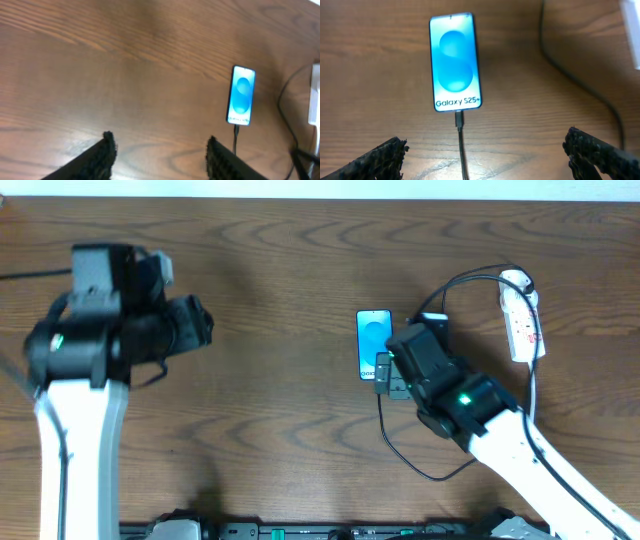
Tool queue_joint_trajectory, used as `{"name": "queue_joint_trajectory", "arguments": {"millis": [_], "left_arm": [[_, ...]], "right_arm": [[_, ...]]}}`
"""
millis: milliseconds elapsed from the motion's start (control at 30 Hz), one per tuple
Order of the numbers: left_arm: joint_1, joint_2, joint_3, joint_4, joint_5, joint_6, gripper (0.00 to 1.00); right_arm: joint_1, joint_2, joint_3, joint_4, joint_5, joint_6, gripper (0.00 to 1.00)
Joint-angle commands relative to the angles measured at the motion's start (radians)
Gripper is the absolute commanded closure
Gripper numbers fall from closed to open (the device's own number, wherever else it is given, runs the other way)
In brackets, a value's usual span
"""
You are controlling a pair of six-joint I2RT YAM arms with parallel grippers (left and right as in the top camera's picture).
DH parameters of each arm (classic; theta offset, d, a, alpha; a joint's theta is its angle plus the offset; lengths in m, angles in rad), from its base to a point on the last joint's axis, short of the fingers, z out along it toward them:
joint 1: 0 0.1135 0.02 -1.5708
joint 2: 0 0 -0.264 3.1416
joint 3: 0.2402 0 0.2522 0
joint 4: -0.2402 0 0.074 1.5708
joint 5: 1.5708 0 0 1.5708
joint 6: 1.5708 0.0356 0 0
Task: Plug charger to phone and switch on socket
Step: 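Open the left gripper and retract it away from the phone, then move the right gripper over the power strip's orange switch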
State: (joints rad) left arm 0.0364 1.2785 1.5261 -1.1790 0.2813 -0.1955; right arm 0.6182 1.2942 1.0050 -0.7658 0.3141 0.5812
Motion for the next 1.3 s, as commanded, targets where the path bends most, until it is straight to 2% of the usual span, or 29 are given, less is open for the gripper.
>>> {"name": "queue_joint_trajectory", "arguments": {"millis": [0,33,67,100,200,267,300,367,567,733,900,1133,1267], "left_arm": [[-0.001,-0.109,-0.006,-0.037,-0.006,0.027,0.44],[-0.001,-0.138,-0.012,-0.044,-0.006,0.027,0.45],[-0.001,-0.182,-0.024,-0.051,-0.006,0.027,0.45],[-0.001,-0.215,-0.034,-0.052,-0.006,0.027,0.45],[-0.001,-0.361,-0.080,-0.055,-0.023,0.035,0.45],[-0.001,-0.430,-0.104,-0.071,-0.063,0.035,0.42],[-0.001,-0.462,-0.113,-0.087,-0.084,0.035,0.16],[-0.001,-0.512,-0.118,-0.134,-0.118,0.035,0.04],[-0.001,-0.599,-0.118,-0.242,-0.144,0.035,0.04],[-0.002,-0.610,-0.118,-0.342,-0.144,0.035,0.03],[-0.002,-0.612,-0.118,-0.377,-0.144,0.035,0.03],[-0.002,-0.616,-0.118,-0.377,-0.144,0.035,0.03],[-0.002,-0.640,-0.118,-0.377,-0.144,0.035,0.03]], "right_arm": [[-0.010,0.056,0.006,0.008,-0.032,0.010,0.01],[-0.010,0.075,0.006,0.012,-0.032,0.010,0.05],[-0.010,0.096,0.006,0.017,-0.032,0.010,0.18],[-0.010,0.112,0.006,0.022,-0.032,0.010,0.28],[-0.010,0.177,0.006,0.048,-0.037,0.010,0.74],[-0.010,0.203,0.006,0.059,-0.050,0.010,0.90],[-0.011,0.212,0.006,0.066,-0.064,0.010,0.99],[-0.018,0.217,0.007,0.080,-0.093,0.010,0.99],[-0.121,0.216,0.075,0.020,-0.115,0.024,0.99],[-0.283,0.216,0.211,-0.113,-0.123,0.025,0.99],[-0.455,0.216,0.314,-0.199,-0.142,0.024,0.99],[-0.665,0.244,0.322,-0.202,-0.149,0.063,0.98],[-0.750,0.297,0.322,-0.137,-0.149,0.077,0.99]]}}
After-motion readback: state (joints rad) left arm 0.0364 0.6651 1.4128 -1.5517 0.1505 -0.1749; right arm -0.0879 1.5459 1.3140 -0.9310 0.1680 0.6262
